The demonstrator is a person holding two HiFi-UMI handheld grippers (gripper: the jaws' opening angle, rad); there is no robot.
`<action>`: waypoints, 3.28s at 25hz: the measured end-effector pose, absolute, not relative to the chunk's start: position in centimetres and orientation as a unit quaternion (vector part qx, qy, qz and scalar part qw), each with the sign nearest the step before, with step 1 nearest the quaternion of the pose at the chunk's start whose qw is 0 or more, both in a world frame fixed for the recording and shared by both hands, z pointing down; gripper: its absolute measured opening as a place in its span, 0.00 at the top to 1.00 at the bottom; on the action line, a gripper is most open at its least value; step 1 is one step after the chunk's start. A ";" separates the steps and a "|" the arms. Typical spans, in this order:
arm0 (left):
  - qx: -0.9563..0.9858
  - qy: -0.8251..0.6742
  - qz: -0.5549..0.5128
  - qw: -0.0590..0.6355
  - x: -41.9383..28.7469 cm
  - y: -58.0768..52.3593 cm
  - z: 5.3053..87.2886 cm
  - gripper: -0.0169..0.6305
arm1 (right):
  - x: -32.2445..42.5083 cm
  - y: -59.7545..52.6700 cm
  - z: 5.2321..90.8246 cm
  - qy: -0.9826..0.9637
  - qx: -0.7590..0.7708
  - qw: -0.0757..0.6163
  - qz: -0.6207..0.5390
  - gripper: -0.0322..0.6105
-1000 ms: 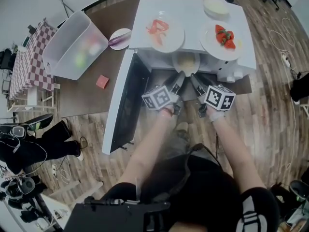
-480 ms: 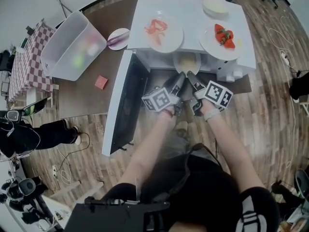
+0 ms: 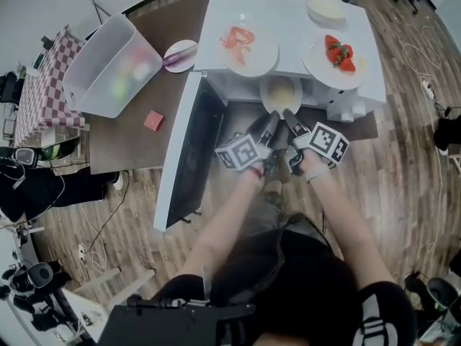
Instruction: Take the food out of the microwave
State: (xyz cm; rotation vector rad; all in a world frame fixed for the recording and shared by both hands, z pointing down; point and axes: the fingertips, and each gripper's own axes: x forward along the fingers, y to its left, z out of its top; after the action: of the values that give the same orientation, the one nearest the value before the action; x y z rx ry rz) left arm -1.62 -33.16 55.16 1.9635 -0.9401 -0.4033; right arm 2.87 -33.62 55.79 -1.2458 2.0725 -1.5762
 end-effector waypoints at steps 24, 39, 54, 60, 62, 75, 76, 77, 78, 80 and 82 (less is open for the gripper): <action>0.780 -0.389 -0.161 0.464 -1.3 -29.5 56.3 0.86 | 3.6 -30.8 57.0 0.671 -0.391 0.181 -0.603 0.91; 0.762 -0.393 -0.176 0.484 -1.1 -31.3 56.1 0.84 | 4.0 -30.2 55.8 0.697 -0.380 0.170 -0.584 0.92; 0.729 -0.381 -0.227 0.521 -2.0 -31.8 55.6 0.88 | 3.4 -31.1 56.0 0.706 -0.381 0.167 -0.574 0.90; 0.731 -0.369 -0.234 0.524 -2.0 -32.0 55.3 0.88 | 3.4 -31.5 56.4 0.701 -0.393 0.153 -0.575 0.89; 0.736 -0.362 -0.232 0.524 -1.8 -31.9 55.2 0.88 | 3.3 -31.7 56.3 0.699 -0.392 0.155 -0.577 0.85; 0.753 -0.375 -0.196 0.504 -1.3 -31.1 54.9 0.89 | 3.8 -31.1 55.7 0.694 -0.379 0.173 -0.588 0.91; 0.752 -0.374 -0.196 0.506 -1.2 -30.8 54.8 0.89 | 3.9 -30.9 55.7 0.693 -0.375 0.177 -0.590 0.91; 0.751 -0.373 -0.197 0.508 -1.1 -30.5 54.7 0.89 | 4.0 -30.6 55.7 0.693 -0.373 0.180 -0.591 0.91; 0.750 -0.372 -0.198 0.509 -1.0 -30.2 54.6 0.89 | 4.1 -30.3 55.7 0.693 -0.373 0.179 -0.590 0.92; 0.748 -0.374 -0.200 0.511 -0.8 -29.6 54.4 0.90 | 4.3 -29.7 55.6 0.694 -0.378 0.170 -0.588 0.92; 0.745 -0.376 -0.200 0.513 -0.6 -28.8 54.4 0.90 | 4.5 -29.0 55.4 0.699 -0.381 0.158 -0.584 0.92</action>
State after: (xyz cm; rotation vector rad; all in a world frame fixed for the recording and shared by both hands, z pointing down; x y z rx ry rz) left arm -0.57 -28.81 54.40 1.7919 -0.9049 -0.4819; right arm 4.45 -28.98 55.38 -1.0901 1.9993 -1.6722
